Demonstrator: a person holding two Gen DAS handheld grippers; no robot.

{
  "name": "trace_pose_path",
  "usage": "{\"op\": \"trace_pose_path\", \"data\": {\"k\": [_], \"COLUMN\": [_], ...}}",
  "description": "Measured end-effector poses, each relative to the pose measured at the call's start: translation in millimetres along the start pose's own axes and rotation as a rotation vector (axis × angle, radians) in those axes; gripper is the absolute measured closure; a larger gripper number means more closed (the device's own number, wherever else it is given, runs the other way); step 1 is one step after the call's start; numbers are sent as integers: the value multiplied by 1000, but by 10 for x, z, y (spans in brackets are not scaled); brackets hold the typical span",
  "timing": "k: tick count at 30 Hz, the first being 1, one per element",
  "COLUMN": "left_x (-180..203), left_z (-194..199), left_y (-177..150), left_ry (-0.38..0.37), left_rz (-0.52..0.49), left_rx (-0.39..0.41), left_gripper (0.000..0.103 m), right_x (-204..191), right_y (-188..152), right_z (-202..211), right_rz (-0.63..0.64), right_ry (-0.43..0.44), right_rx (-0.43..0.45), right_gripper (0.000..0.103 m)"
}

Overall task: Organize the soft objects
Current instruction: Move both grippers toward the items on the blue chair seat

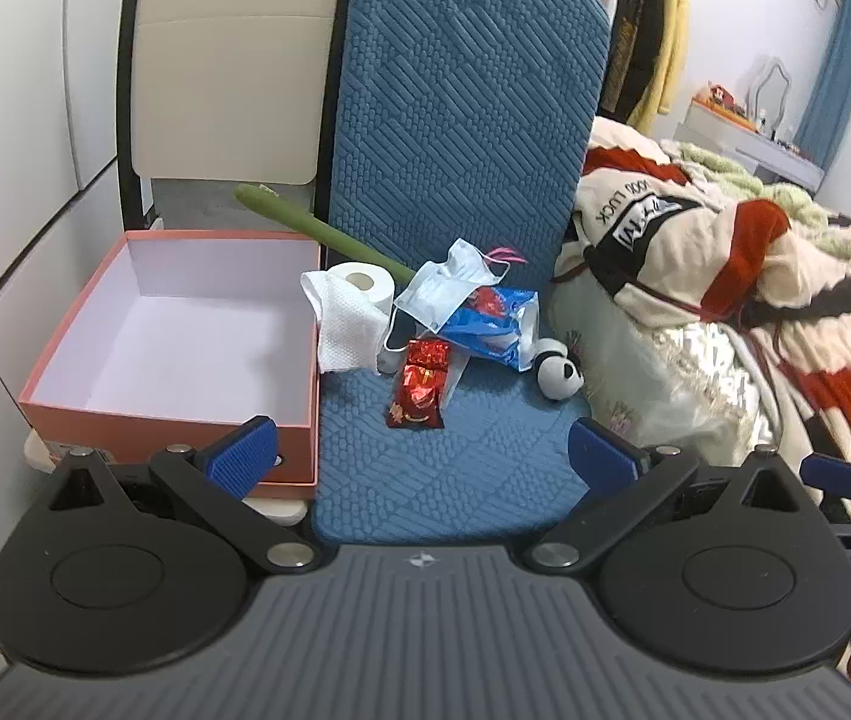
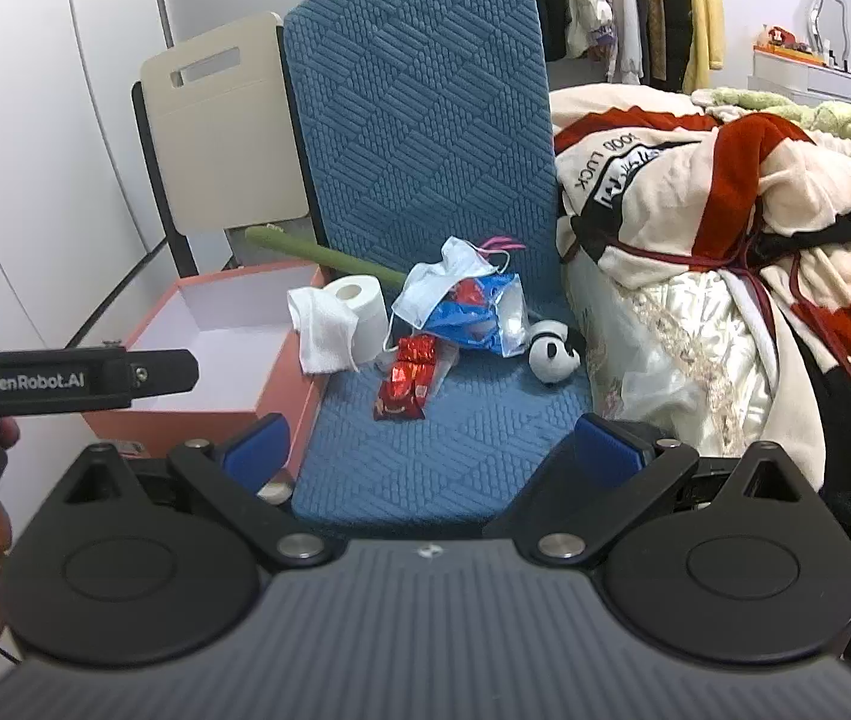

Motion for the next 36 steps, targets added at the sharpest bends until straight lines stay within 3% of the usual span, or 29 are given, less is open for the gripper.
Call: {"op": "trace_pose_path", "data": {"k": [28,36], "left_x": [-46,-103], "left_z": [6,-68], "left_y": [-42,-84], "left_ry": [-18,-1], "left_rz": [10,16], "left_rx": [-13,-27], "left_gripper": [0,0], "right_x": [-51,-121], "right_y": [-81,-235], "right_z": [33,-159], "right_rz": [3,52], "right_ry": [-16,-20], "right_rx": [9,43], "right_gripper": [0,0]}}
Point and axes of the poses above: each gripper's, at about its wrist camera, not at the fingertips, and z roughly against the way its jaws point, x to its right, y to its top, the point moved 7 cm from there along -z, roughly the way its jaws point, and after that the axes turned 8 degrees about z, right-handed, at the moved point
